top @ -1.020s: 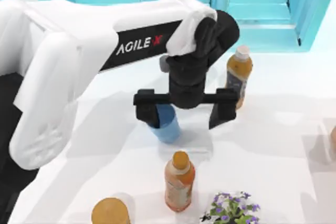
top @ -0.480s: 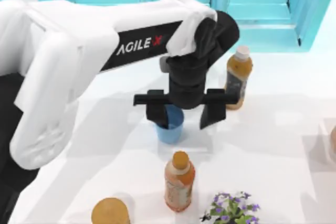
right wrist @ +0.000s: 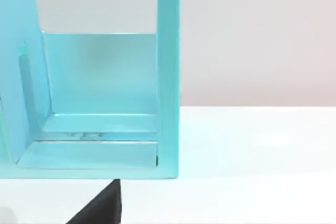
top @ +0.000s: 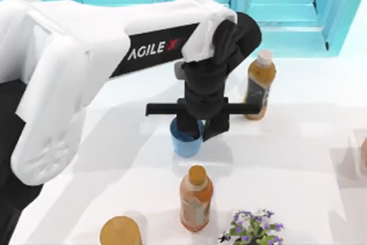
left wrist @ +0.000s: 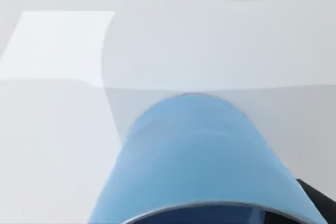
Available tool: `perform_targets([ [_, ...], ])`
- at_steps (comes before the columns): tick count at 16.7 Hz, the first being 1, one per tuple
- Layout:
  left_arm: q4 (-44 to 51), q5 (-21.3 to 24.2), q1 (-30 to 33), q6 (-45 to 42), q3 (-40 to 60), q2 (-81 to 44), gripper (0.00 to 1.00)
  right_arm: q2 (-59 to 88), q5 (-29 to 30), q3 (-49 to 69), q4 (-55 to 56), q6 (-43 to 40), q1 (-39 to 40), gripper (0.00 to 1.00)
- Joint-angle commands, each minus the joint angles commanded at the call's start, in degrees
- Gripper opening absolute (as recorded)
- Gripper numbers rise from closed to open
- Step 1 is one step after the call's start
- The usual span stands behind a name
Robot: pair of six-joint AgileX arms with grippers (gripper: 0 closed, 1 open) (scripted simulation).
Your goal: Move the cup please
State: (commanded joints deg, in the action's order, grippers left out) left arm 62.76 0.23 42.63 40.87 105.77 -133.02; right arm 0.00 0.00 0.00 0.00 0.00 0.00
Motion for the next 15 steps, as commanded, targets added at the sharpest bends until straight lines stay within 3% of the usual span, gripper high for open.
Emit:
perform_targets([
  [9, 0.19, -0.04, -0.84, -0.88, -0.71, 0.64, 0.0, 0.0, 0.0, 0.0, 0.0, 0.0, 0.0, 1.0],
  [12, 0.88, -0.13, -6.33, -6.42, -4.6, 4.37, 0.0, 0.0, 0.0, 0.0, 0.0, 0.0, 0.0, 1.0],
  [15, 1.52, -0.22, -16.86, -16.79, -10.62, 10.87, 0.0, 0.0, 0.0, 0.0, 0.0, 0.0, 0.0, 1.0],
])
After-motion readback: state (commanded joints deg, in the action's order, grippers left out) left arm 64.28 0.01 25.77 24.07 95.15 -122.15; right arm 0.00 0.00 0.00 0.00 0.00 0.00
